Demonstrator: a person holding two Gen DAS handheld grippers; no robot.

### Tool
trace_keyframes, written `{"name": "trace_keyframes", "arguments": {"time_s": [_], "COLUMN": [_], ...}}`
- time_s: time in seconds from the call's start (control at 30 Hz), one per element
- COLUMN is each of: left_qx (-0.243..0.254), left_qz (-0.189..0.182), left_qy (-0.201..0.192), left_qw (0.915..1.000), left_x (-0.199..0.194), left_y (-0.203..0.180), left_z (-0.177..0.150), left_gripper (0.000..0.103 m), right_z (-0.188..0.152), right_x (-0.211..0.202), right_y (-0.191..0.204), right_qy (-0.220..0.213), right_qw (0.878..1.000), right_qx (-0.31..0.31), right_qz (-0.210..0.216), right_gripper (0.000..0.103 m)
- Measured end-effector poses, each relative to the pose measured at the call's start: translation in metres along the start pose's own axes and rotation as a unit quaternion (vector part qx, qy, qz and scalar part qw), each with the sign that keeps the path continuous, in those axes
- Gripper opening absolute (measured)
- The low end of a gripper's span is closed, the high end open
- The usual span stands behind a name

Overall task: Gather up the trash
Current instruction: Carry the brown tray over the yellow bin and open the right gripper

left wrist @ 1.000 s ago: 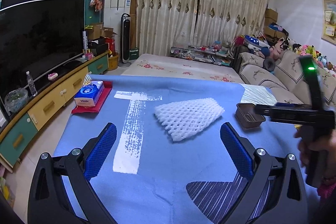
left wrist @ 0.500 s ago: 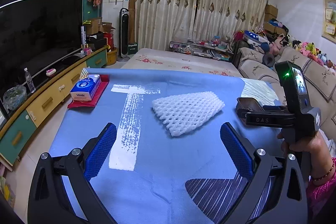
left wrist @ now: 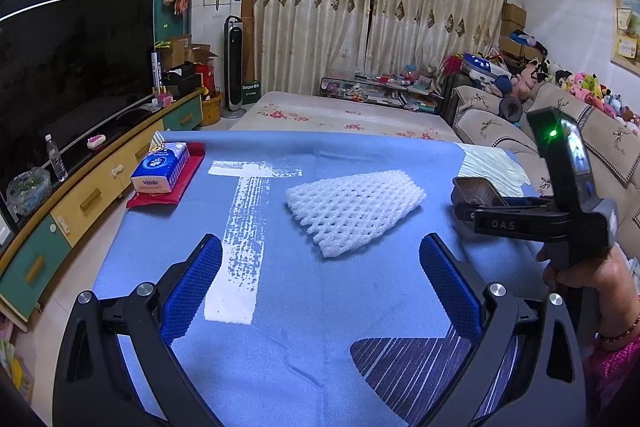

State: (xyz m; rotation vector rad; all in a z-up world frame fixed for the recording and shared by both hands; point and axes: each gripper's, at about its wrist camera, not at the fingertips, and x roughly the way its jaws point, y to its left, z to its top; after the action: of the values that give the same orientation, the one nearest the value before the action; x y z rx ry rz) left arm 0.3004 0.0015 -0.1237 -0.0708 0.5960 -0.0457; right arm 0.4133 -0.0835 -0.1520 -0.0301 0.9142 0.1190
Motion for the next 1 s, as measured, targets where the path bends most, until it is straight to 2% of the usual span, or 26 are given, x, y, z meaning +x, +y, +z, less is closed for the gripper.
{"name": "trace_keyframes", "arguments": {"time_s": [0.27, 0.43, 0.57, 0.67, 0.8, 1.0], "left_qx": [0.002, 0.006, 0.013, 0.018, 0.025, 0.041], "left_qz": [-0.001, -0.002, -0.004, -0.007, -0.017, -0.032], "left_qy": [-0.003, -0.006, -0.004, -0.001, 0.008, 0.023], "left_qw": [1.0, 1.0, 0.9999, 0.9998, 0.9995, 0.9984], "left_x": [-0.001, -0.004, -0.005, -0.004, -0.001, 0.004], "left_y": [0.0, -0.002, -0.007, -0.01, -0.016, -0.03], "left_z": [-0.001, -0.002, -0.004, -0.005, -0.006, -0.01], "left_gripper": [0.097, 0.097, 0.097, 0.097, 0.097, 0.097], "right_z": [-0.011, -0.029, -0.053, -0.077, -0.11, -0.145], "right_x": [-0.051, -0.082, -0.106, -0.119, -0.124, -0.117], "right_y": [-0.004, -0.022, -0.066, -0.116, -0.187, -0.256], "right_qy": [-0.033, -0.05, -0.056, -0.052, -0.033, -0.004], "right_qw": [0.999, 0.999, 0.998, 0.994, 0.982, 0.964], "right_qx": [-0.017, -0.014, 0.021, 0.071, 0.15, 0.215], "right_qz": [0.002, -0.007, -0.028, -0.064, -0.111, -0.155], "right_gripper": [0.066, 0.066, 0.067, 0.067, 0.067, 0.068]}}
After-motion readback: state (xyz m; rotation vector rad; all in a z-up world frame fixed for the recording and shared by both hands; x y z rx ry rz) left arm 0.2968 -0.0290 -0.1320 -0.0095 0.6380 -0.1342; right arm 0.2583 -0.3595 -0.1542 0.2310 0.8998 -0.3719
